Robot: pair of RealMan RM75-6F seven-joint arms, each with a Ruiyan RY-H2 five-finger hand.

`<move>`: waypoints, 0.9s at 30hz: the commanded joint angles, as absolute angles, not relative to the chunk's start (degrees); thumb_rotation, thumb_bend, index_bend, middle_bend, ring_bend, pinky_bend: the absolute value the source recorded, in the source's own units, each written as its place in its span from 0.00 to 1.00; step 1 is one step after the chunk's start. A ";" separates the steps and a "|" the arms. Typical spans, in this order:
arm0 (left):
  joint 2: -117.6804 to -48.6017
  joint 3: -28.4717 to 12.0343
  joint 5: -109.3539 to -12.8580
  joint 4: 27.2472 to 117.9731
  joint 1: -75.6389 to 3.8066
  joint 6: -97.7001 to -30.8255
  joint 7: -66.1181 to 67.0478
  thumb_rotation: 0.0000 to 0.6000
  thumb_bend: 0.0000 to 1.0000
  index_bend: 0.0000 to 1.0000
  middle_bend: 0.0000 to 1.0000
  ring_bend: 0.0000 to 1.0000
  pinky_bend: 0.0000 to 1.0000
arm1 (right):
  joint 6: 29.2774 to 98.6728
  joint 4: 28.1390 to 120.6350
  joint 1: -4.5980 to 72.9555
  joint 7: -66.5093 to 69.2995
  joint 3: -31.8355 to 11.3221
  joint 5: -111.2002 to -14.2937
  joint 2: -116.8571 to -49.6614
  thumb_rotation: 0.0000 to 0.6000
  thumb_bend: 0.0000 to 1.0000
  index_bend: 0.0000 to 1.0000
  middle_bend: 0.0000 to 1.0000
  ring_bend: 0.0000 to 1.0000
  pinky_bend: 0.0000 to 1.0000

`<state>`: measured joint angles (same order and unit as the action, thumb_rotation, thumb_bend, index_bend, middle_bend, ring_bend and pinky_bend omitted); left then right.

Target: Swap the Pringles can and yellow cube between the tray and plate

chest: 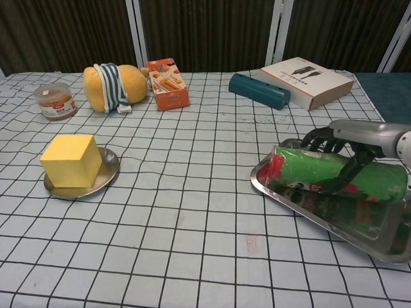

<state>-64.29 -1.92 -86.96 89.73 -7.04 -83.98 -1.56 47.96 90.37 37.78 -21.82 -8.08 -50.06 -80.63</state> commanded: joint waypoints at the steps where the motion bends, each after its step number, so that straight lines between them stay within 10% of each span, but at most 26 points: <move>1: -64.24 -1.93 -86.97 89.76 -7.05 -83.97 -1.63 1.00 0.36 0.00 0.05 0.00 0.17 | 49.03 89.72 37.87 -21.93 -7.76 -50.36 -81.33 1.00 0.06 0.47 0.44 0.50 0.49; 10: -64.11 -1.91 -86.98 89.86 -7.06 -83.89 -1.75 1.00 0.36 0.00 0.05 0.00 0.17 | 55.13 87.84 36.96 -20.82 -8.19 -54.24 -84.01 1.00 0.11 0.79 0.68 0.74 0.72; 27: -63.93 -1.88 -86.44 90.23 -7.07 -83.47 -0.38 1.00 0.35 0.00 0.05 0.00 0.17 | 53.50 88.43 47.77 -24.03 -16.12 -61.32 -89.10 1.00 0.15 0.84 0.71 0.77 0.74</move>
<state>-63.97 -1.85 -86.52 90.23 -7.10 -83.46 -0.38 56.16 90.41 43.86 -22.10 -14.19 -61.24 -86.31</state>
